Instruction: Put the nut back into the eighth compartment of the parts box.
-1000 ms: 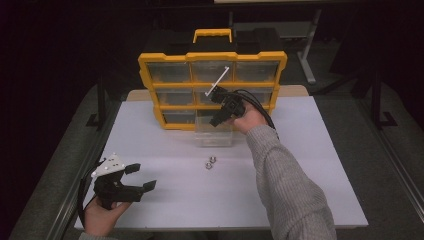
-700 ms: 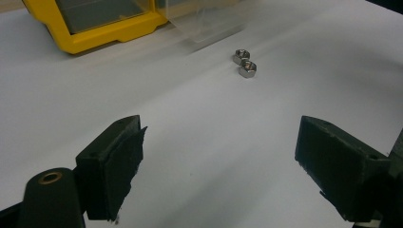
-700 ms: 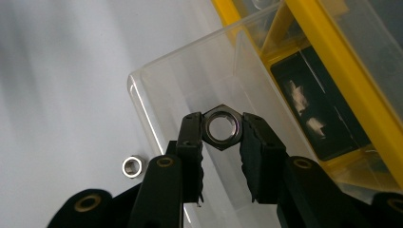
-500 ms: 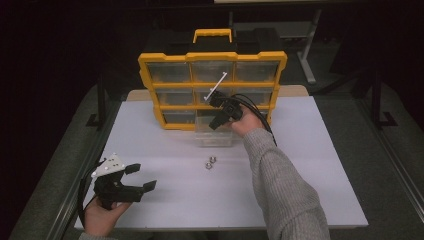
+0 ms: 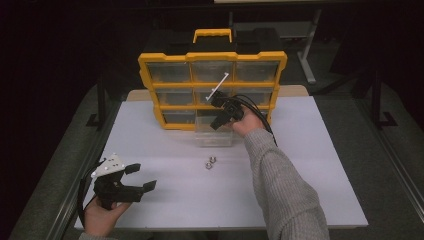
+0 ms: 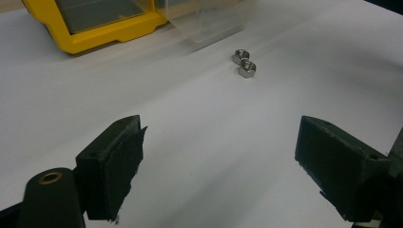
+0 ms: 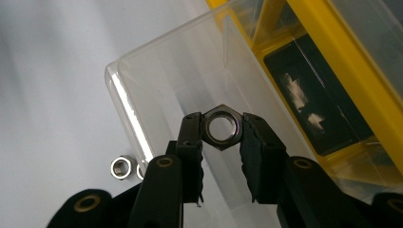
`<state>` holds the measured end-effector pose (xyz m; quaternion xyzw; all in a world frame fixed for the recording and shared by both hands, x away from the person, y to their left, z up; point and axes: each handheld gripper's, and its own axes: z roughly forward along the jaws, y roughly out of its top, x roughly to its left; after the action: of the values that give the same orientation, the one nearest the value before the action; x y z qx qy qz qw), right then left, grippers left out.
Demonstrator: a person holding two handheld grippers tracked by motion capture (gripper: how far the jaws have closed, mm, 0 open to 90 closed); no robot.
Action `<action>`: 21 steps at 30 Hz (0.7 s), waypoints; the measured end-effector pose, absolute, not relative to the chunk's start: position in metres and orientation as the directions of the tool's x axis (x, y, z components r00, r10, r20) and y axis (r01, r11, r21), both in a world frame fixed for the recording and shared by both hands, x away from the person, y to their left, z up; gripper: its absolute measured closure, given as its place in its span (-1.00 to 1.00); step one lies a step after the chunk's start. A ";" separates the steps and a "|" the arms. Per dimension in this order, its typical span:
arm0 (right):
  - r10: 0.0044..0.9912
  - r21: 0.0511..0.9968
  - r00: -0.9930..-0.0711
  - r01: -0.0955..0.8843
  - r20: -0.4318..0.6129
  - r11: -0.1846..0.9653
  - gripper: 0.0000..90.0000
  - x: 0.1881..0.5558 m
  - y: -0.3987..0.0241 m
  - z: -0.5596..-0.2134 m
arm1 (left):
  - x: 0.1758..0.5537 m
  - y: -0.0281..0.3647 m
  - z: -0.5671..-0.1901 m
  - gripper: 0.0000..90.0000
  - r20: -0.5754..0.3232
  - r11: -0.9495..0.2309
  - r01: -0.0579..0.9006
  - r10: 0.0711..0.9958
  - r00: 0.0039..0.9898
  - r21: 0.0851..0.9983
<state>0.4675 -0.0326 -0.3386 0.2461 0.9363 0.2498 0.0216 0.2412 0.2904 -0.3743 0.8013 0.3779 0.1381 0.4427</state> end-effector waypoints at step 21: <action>0.488 0.516 -0.868 0.461 0.093 0.722 0.45 0.461 -0.051 -0.322 | 0.241 0.290 -0.374 -0.64 -0.114 -0.320 0.483 0.729 0.675 0.815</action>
<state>0.4608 -0.0508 -0.3223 0.2559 0.9275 0.2714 0.0250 0.2408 0.2899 -0.3738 0.8006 0.3784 0.1385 0.4434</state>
